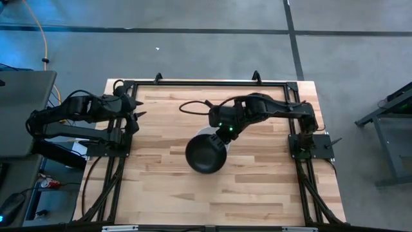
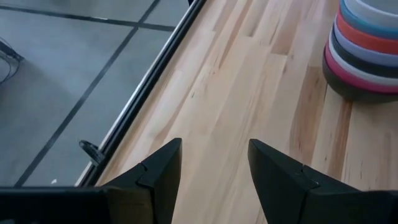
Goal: Nest bowls inside each other
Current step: Stack the black bowl on top of the white bowl
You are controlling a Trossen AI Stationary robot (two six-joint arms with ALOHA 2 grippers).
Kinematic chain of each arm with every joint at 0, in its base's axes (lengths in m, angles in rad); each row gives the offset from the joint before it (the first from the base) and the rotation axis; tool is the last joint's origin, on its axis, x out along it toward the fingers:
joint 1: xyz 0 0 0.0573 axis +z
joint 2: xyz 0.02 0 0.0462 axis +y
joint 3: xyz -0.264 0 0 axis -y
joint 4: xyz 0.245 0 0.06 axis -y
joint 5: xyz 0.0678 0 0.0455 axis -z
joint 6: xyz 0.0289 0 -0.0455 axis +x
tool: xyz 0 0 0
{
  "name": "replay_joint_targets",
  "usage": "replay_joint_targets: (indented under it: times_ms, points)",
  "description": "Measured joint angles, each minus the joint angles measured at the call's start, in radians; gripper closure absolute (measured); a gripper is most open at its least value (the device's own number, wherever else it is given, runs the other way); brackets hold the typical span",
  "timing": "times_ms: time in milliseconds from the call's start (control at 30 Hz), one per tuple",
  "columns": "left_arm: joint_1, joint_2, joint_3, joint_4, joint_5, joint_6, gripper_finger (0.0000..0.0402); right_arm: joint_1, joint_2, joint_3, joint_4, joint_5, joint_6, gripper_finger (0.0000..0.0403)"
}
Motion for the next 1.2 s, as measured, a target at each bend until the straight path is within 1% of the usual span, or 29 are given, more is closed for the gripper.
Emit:
replay_joint_targets:
  times_ms: [333,500,700,1000,1200]
  points:
    - [0.0,0.0,0.0,0.001,0.0,-0.019,0.0229,-0.092,-0.002,0.0,-0.038,0.008,-0.104,0.0403]
    - [0.0,0.0,0.0,0.001,0.0,-0.019,0.0229,-0.121,-0.002,-0.003,-0.042,0.021,-0.131,0.0403]
    - [0.0,0.0,0.0,0.0,0.001,-0.019,0.0229,-0.127,0.002,-0.003,-0.042,0.042,-0.139,0.0403]
    - [0.0,0.0,0.0,0.0,0.001,-0.019,0.0229,-0.127,0.002,-0.1,-0.042,0.032,-0.137,0.0403]
    - [0.0,0.0,0.0,-0.001,0.005,-0.033,0.0229,-0.132,0.003,-0.103,-0.042,0.051,-0.158,0.0403]
